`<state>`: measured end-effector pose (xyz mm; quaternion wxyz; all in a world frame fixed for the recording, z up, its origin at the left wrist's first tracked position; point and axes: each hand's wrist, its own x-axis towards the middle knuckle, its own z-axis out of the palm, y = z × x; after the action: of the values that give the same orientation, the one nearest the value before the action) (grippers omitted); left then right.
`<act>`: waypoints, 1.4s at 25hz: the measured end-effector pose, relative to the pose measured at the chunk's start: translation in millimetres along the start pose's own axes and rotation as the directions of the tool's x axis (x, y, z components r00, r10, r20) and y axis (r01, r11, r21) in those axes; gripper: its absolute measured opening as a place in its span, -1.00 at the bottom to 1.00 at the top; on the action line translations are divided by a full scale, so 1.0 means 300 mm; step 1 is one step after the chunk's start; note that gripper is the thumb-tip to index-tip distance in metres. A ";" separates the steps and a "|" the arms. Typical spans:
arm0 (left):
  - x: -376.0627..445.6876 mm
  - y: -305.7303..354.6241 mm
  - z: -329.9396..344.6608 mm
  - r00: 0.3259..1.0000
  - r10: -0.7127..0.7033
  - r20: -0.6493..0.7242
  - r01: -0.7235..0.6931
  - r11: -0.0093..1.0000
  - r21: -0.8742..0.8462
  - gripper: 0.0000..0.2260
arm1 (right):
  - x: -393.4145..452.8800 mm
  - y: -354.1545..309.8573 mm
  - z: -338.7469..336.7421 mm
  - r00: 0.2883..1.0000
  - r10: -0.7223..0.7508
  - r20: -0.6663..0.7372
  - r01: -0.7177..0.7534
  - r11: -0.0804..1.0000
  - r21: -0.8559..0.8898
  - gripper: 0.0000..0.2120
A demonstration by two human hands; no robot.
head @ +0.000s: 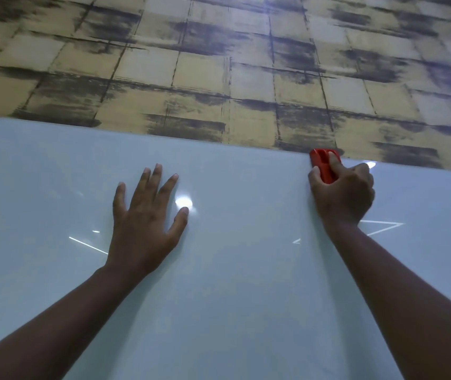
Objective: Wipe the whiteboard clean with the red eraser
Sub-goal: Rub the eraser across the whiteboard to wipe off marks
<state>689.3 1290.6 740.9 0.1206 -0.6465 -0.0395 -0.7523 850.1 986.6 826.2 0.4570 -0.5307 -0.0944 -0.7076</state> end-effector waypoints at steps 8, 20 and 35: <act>0.015 0.300 0.078 0.995 0.039 0.094 -0.043 0.999 0.033 -0.35 | -0.220 -0.063 -0.042 0.907 -0.415 0.075 0.399 0.901 0.169 -0.46; -0.059 0.423 0.140 0.989 0.133 0.057 -0.136 0.989 0.060 -0.42 | -0.040 0.415 -0.152 0.993 -0.114 -0.009 0.115 0.992 0.055 -0.51; -0.222 0.436 0.085 0.984 0.157 0.083 -0.156 0.988 -0.013 -0.43 | -0.480 0.285 -0.343 0.712 -0.662 0.233 0.645 0.748 0.157 -0.53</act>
<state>753.3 1178.1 667.1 0.1755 -0.6790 0.0088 -0.7128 848.2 953.5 632.5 0.1766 -0.5404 -0.3606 -0.7394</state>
